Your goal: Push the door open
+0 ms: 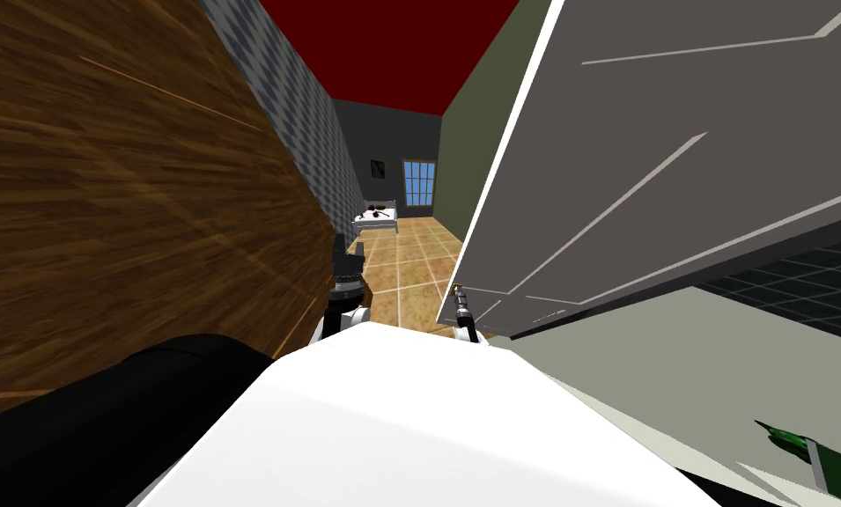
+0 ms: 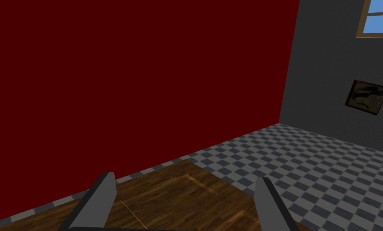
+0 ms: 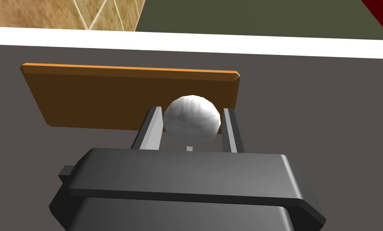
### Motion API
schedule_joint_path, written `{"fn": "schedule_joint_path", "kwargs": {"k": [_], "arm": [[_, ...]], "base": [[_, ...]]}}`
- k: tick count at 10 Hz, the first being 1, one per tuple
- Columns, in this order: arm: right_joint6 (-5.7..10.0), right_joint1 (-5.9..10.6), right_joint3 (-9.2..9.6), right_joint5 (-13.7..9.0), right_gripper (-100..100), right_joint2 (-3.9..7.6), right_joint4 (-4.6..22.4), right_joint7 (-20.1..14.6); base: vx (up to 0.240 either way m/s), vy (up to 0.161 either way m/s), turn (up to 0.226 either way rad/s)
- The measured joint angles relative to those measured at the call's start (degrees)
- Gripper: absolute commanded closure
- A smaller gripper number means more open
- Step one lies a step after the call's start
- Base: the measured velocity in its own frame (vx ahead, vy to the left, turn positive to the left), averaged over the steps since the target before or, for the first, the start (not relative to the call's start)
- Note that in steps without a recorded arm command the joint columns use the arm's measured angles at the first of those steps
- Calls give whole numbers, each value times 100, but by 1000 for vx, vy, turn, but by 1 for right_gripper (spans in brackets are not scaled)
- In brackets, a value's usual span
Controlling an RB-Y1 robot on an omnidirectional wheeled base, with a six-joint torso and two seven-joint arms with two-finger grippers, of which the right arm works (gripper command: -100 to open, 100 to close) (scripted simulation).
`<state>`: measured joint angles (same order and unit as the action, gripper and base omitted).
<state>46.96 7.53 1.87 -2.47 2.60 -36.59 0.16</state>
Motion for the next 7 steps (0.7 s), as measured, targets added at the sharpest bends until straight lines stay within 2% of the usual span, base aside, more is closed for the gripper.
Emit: {"fn": "schedule_joint_path", "kwargs": {"k": [2, 4, 5, 7], "arm": [[-67, -89, -40, -26, 100, 18, -46, 21], [-81, -66, -113, -67, 100, 58, -55, 39], [-107, -108, -143, -83, 100, 68, -128, 57], [-72, -38, -239, -138, 100, 113, -43, 80]], "base": [[168, 53, -39], [180, 41, -33], [196, 50, -39], [194, 56, -55]]}}
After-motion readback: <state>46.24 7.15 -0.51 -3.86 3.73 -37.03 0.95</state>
